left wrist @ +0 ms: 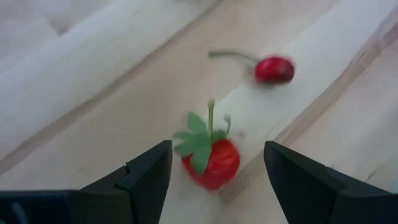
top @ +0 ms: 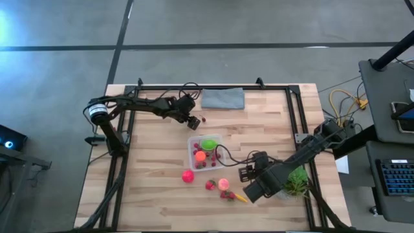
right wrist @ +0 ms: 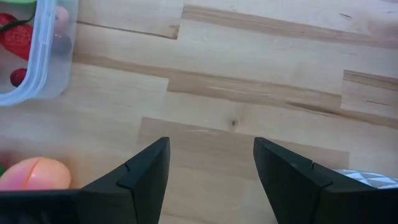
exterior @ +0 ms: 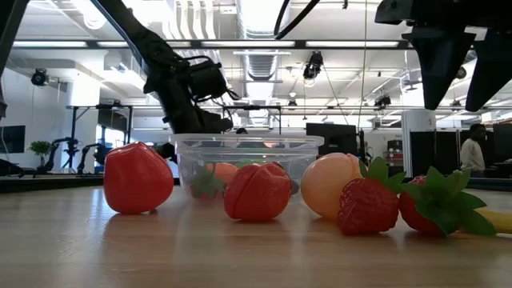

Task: Pick and placing Produce into tupperware
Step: Put the red strawberry into the transparent container

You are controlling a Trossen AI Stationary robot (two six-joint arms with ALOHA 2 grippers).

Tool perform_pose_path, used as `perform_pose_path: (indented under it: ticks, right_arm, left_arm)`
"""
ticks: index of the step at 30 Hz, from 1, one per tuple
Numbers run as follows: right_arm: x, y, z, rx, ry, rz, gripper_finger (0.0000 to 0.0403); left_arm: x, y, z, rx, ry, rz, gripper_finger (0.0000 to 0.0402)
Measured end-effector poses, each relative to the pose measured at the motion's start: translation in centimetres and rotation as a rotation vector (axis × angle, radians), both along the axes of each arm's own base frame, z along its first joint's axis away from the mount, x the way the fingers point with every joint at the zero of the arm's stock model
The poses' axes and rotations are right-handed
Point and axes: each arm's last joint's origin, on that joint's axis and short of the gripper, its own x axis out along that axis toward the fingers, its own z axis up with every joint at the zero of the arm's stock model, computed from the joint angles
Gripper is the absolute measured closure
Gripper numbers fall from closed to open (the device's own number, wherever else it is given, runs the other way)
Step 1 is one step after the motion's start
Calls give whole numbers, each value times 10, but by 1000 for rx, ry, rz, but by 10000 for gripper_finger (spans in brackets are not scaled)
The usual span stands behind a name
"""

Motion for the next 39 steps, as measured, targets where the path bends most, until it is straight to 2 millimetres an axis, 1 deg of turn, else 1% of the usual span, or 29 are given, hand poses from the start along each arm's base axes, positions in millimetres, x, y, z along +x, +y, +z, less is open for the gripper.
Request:
perform_pose_path:
  ticks: [4, 9, 14, 17, 21, 26, 28, 31, 35, 37, 39]
  right_arm:
    - [1, -1, 0, 0, -1, -3, 179]
    - [0, -1, 0, 0, -1, -3, 179]
    - [0, -1, 0, -1, 0, -2, 179]
    - [0, -1, 0, 0, 0, 0, 179]
    - [0, -1, 0, -1, 1, 0, 179]
    - [1, -2, 0, -4, 9, 5, 179]
    - [1, -2, 0, -5, 12, 10, 179]
    - [1, -2, 0, -5, 12, 10, 179]
    - [1, -2, 0, -6, 15, 17, 179]
    - [1, -2, 0, -7, 20, 26, 179]
    - [1, -2, 0, -8, 27, 42, 179]
  left_arm:
    - [2, 1, 0, 3, -4, 3, 162]
    - [1, 1, -11, -21, 50, 3, 162]
    - [1, 0, -13, -25, 62, -1, 165]
    - [1, -1, -10, -21, 51, -3, 183]
    - [3, -1, -8, -23, 40, -8, 220]
    - [2, -1, -10, -26, 44, -11, 263]
    - [2, -1, -9, -22, 44, -15, 275]
    - [3, -1, -9, -26, 40, -20, 282]
    - [6, -3, 1, -68, -18, -104, 275]
    - [8, -6, 11, -105, -79, -176, 269]
    - [9, -14, 27, -114, -161, -255, 265]
